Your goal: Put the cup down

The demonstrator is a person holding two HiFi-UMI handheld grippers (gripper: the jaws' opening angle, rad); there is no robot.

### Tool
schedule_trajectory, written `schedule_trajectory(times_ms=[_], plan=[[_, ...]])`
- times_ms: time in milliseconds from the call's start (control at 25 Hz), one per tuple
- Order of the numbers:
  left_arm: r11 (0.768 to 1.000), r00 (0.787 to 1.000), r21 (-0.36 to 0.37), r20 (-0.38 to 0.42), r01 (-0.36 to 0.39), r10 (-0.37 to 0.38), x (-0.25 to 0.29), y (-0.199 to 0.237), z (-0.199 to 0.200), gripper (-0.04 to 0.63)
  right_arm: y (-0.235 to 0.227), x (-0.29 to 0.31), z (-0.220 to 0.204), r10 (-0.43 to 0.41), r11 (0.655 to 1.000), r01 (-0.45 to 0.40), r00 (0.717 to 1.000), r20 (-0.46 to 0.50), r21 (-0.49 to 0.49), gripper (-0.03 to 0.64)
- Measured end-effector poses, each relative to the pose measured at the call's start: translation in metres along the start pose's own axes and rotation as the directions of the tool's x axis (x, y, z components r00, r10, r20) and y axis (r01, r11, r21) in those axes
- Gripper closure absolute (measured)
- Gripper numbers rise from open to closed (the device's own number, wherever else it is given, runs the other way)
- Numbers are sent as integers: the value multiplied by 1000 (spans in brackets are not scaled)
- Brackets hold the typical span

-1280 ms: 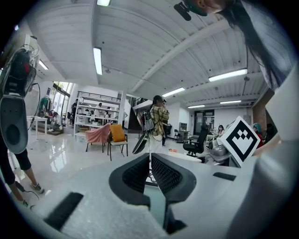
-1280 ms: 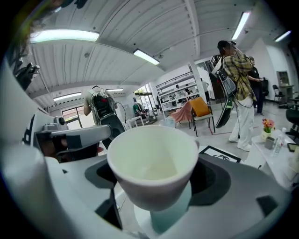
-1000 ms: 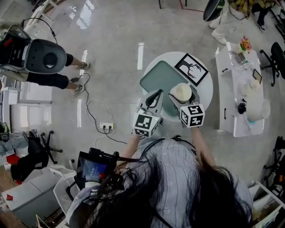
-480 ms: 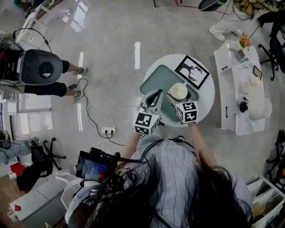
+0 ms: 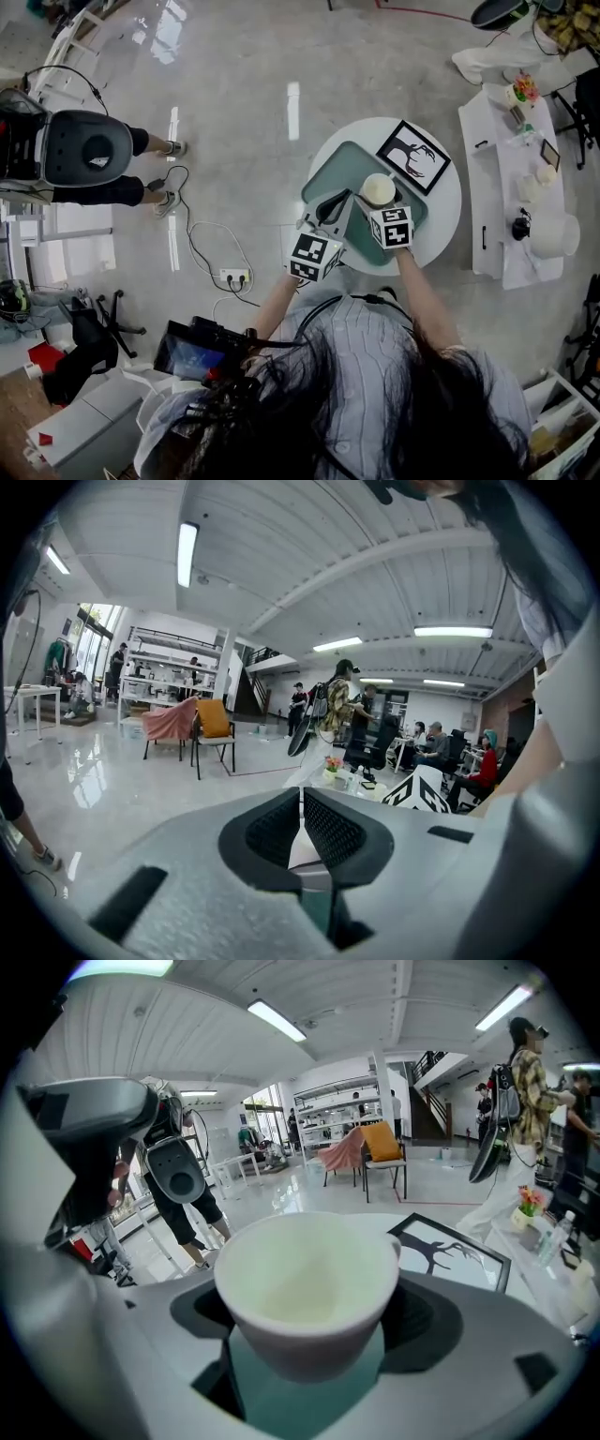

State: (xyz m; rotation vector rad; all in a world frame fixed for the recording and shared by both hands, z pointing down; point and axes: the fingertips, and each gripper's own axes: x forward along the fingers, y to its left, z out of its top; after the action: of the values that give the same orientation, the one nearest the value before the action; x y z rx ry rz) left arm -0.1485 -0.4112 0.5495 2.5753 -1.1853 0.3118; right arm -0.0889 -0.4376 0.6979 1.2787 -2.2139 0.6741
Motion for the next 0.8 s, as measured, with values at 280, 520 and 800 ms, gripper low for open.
schedule_trajectory(times_ms=[280, 520, 800], plan=[[1000, 999, 3, -39, 26, -26, 8, 1, -11, 572, -8, 22, -7, -12, 1000, 13, 999, -40, 17, 212], [1000, 999, -4, -49, 17, -17, 8, 4, -14, 573, -12, 34, -12, -17, 1000, 18, 998, -67, 11, 212], [1000, 998, -12, -56, -2, 2, 1, 8, -19, 572, -11, 40, -10, -21, 1000, 21, 998, -52, -12, 212]])
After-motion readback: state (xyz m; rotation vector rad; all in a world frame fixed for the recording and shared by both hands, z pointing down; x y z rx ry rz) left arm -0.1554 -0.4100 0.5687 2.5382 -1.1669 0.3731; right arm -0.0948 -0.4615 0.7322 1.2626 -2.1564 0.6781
